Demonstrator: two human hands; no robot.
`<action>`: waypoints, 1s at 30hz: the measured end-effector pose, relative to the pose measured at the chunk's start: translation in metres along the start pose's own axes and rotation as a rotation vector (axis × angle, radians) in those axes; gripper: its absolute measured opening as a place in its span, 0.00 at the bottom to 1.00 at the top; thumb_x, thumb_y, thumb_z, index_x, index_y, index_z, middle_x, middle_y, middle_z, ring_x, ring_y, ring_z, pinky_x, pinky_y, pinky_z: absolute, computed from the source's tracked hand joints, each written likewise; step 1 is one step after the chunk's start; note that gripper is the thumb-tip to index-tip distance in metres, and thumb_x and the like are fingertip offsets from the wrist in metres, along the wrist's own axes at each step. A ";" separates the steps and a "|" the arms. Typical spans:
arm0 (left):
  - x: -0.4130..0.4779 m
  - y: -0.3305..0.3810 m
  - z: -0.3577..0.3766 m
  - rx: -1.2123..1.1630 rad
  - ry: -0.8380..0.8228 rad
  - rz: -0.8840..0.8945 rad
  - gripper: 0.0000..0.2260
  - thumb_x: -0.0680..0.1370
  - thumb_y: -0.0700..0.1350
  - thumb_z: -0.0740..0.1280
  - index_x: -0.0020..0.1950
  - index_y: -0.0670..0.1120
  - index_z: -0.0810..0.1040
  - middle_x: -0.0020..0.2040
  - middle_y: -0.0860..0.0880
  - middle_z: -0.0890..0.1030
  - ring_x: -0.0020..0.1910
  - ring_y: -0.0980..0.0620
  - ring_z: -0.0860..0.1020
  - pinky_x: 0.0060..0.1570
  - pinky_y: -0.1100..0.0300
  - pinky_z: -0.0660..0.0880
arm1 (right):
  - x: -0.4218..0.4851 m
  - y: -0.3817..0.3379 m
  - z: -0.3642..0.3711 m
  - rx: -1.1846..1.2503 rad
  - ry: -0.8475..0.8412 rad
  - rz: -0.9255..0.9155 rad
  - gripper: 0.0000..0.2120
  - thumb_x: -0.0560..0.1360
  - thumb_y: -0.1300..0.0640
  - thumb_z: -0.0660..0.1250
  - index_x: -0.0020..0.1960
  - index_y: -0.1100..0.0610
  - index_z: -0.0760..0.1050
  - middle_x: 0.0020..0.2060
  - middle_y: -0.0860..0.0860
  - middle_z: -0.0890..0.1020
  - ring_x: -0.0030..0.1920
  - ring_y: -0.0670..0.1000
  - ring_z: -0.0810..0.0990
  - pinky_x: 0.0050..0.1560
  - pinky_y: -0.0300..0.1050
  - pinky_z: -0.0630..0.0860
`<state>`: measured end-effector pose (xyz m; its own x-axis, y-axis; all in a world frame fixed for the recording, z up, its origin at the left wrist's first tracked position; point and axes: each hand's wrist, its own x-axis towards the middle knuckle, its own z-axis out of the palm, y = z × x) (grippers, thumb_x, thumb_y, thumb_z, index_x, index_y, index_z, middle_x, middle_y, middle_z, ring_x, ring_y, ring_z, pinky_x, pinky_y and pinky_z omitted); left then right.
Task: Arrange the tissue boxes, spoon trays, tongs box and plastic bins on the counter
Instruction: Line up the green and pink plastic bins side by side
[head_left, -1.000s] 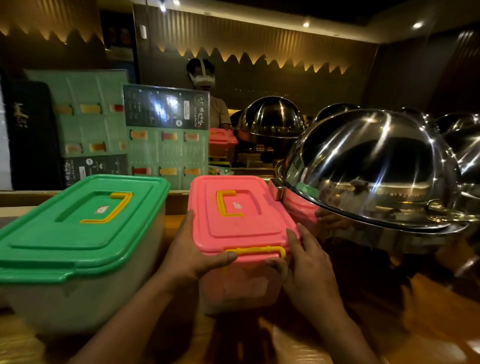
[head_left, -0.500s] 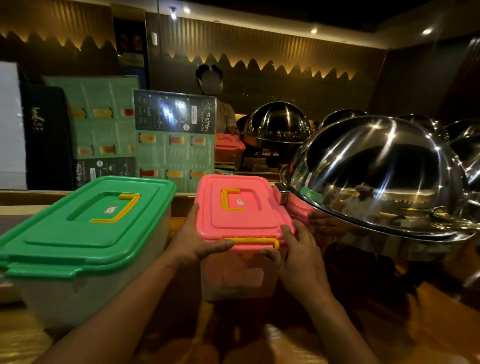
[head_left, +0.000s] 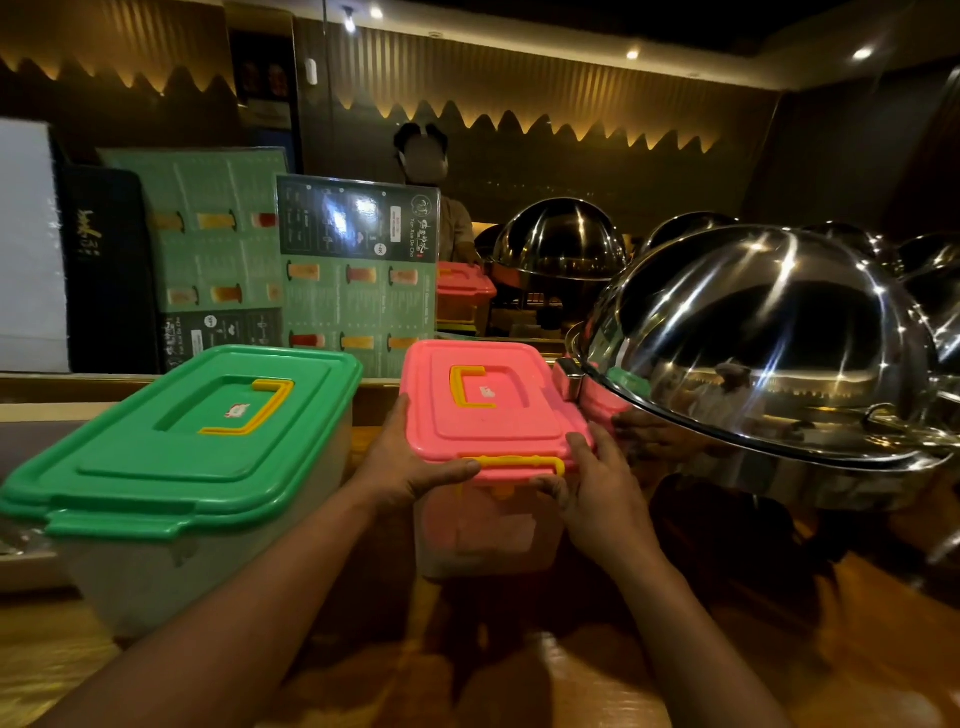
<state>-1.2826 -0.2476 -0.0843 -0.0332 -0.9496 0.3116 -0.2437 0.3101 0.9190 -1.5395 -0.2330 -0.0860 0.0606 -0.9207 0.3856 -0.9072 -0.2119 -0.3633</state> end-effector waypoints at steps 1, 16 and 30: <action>0.000 0.001 0.000 0.006 0.001 -0.002 0.50 0.59 0.45 0.86 0.75 0.53 0.63 0.67 0.50 0.79 0.66 0.54 0.78 0.66 0.49 0.76 | 0.000 0.000 0.000 0.000 -0.001 0.003 0.36 0.75 0.35 0.62 0.76 0.54 0.63 0.78 0.57 0.58 0.76 0.61 0.60 0.70 0.61 0.67; -0.084 0.065 -0.121 0.583 0.077 0.227 0.36 0.70 0.59 0.76 0.75 0.52 0.70 0.73 0.52 0.74 0.70 0.55 0.72 0.70 0.51 0.71 | -0.042 -0.152 0.007 0.296 0.193 -0.353 0.18 0.76 0.47 0.62 0.62 0.55 0.77 0.59 0.53 0.78 0.60 0.53 0.76 0.60 0.53 0.75; -0.152 -0.016 -0.312 0.305 0.124 -0.189 0.48 0.61 0.64 0.81 0.78 0.59 0.63 0.68 0.57 0.74 0.65 0.51 0.76 0.58 0.51 0.78 | -0.095 -0.277 0.077 0.231 0.083 -0.156 0.32 0.67 0.28 0.67 0.64 0.47 0.74 0.68 0.48 0.69 0.66 0.50 0.70 0.65 0.50 0.74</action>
<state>-0.9710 -0.0939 -0.0712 0.1527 -0.9702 0.1879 -0.5124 0.0849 0.8546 -1.2619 -0.1118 -0.0873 0.1492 -0.8432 0.5165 -0.7700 -0.4268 -0.4743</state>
